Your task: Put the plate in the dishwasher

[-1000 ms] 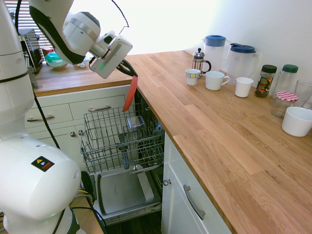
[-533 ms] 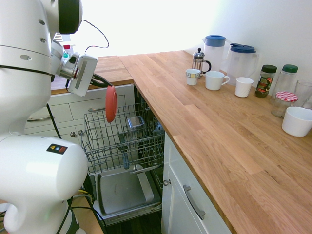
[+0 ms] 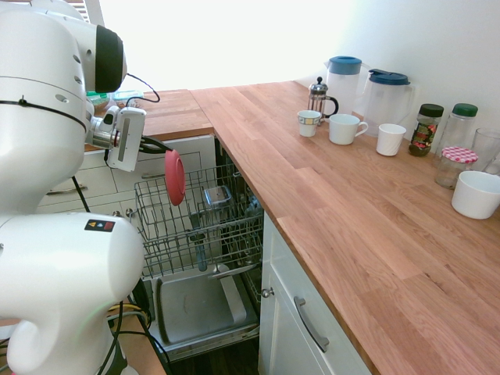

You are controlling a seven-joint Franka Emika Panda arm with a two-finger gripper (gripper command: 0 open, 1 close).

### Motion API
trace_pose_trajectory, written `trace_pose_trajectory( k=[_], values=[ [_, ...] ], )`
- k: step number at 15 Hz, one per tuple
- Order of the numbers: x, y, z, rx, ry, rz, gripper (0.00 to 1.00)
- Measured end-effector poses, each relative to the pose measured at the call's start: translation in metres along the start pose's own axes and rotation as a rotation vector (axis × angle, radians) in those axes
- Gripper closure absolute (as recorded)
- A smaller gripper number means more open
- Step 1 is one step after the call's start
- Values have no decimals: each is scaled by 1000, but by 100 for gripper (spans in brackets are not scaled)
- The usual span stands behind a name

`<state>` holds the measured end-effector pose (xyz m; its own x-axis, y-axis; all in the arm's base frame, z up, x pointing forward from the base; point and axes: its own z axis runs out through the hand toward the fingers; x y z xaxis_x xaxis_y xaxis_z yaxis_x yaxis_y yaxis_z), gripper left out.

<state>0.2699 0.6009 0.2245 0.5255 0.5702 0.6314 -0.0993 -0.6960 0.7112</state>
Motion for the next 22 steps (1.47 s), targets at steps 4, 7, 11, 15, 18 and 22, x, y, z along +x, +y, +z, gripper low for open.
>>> trace_pose_trajectory(
  k=[4, 7, 11, 15, 18, 22],
  values=[
    [-3, -22, 2, -10, 66, -33, 100],
    [-6, -33, 8, -25, 72, -36, 100],
    [-14, -46, 18, -41, 65, -44, 100],
    [-29, -59, 28, -44, 52, -51, 100],
    [-42, -71, 32, -29, 33, -51, 100],
    [-58, -89, 38, -11, 1, -53, 100]
  ],
)
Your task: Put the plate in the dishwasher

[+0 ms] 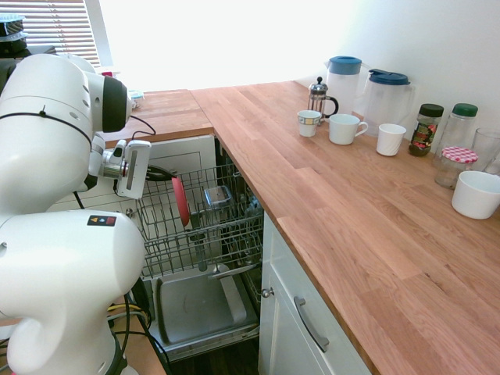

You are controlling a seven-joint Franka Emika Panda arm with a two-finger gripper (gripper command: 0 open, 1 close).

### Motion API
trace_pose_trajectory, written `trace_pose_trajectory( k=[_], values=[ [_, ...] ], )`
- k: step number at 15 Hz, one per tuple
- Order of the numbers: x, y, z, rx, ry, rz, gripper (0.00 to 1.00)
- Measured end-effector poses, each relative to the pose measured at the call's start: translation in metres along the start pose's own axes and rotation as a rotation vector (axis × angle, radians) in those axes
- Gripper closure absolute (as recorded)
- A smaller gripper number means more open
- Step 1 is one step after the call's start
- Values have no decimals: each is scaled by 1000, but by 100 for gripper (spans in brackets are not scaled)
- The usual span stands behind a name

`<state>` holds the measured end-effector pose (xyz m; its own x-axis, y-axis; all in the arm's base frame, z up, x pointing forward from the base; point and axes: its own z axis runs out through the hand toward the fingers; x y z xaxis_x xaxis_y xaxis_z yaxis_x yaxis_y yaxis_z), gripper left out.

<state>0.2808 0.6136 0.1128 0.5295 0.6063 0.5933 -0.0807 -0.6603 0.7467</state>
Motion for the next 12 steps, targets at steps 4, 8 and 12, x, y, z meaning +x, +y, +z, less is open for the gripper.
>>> trace_pose_trajectory(
  k=[4, 8, 12],
  values=[
    [6, -1, -1, 10, -27, 25, 0],
    [14, -1, 0, 25, -41, 44, 0],
    [16, -2, -1, 42, -53, 52, 0]
  ],
)
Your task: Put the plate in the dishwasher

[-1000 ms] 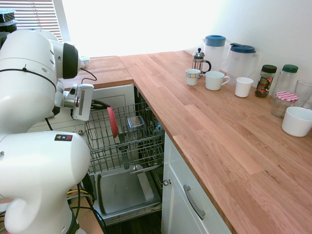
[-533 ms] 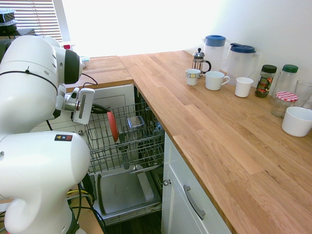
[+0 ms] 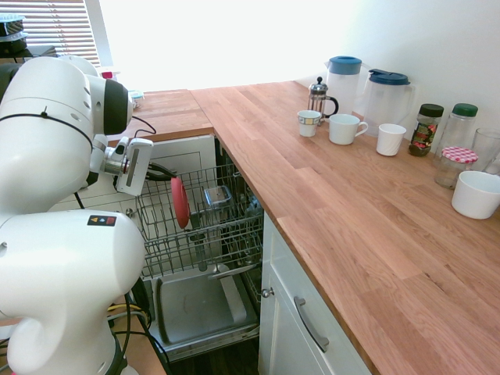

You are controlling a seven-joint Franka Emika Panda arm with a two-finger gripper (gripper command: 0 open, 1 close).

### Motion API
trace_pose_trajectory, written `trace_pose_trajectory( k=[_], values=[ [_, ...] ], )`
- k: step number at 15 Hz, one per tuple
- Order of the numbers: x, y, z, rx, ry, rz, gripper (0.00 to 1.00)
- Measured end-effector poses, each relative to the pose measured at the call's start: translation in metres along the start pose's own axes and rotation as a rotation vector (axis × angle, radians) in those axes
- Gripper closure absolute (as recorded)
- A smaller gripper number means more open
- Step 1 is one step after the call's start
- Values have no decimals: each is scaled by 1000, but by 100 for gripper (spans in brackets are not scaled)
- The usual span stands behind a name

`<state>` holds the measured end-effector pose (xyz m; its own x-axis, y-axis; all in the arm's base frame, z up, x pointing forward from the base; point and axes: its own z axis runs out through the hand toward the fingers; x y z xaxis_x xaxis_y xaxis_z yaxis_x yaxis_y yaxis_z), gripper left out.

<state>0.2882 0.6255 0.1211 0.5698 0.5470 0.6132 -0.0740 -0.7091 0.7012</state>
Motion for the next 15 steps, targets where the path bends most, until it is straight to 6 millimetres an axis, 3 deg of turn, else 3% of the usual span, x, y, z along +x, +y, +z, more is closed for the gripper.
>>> trace_pose_trajectory(
  k=[4, 7, 11, 15],
  values=[
    [7, 1, -10, 50, -19, 23, 0],
    [34, 18, -41, 125, -38, 77, 0],
    [72, 66, -88, 214, -97, 150, 0],
    [111, 141, -133, 306, -165, 244, 0]
  ],
)
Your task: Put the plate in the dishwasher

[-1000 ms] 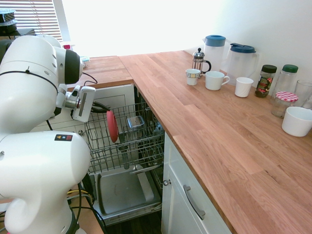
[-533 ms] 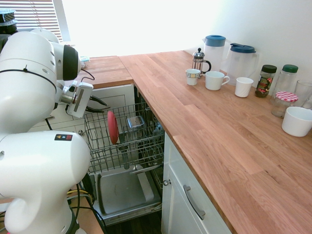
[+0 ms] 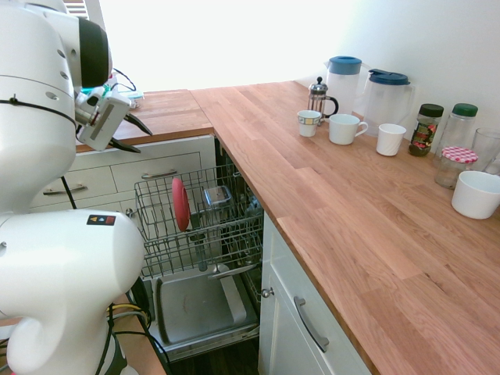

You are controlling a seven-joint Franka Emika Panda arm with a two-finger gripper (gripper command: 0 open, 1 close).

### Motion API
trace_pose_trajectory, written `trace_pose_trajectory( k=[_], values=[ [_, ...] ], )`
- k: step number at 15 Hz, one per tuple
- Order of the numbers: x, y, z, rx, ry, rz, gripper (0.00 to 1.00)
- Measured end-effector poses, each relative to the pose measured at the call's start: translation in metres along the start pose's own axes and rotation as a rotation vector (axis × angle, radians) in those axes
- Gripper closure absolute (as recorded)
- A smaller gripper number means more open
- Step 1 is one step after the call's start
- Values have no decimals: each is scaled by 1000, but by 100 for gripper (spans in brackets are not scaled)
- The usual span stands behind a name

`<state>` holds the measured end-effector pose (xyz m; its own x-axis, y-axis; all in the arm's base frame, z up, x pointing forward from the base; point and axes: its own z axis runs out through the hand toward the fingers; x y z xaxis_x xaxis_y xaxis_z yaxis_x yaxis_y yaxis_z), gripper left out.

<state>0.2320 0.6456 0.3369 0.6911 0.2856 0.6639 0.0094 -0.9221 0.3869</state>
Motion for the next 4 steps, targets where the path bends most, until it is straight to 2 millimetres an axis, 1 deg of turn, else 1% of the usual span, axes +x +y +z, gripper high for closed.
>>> trace_pose_trajectory(
  k=[1, 2, 4],
  values=[
    [13, 16, -12, 18, -20, 29, 0],
    [24, 33, -20, 34, -43, 55, 0],
    [43, 63, -28, 67, -87, 91, 0]
  ],
)
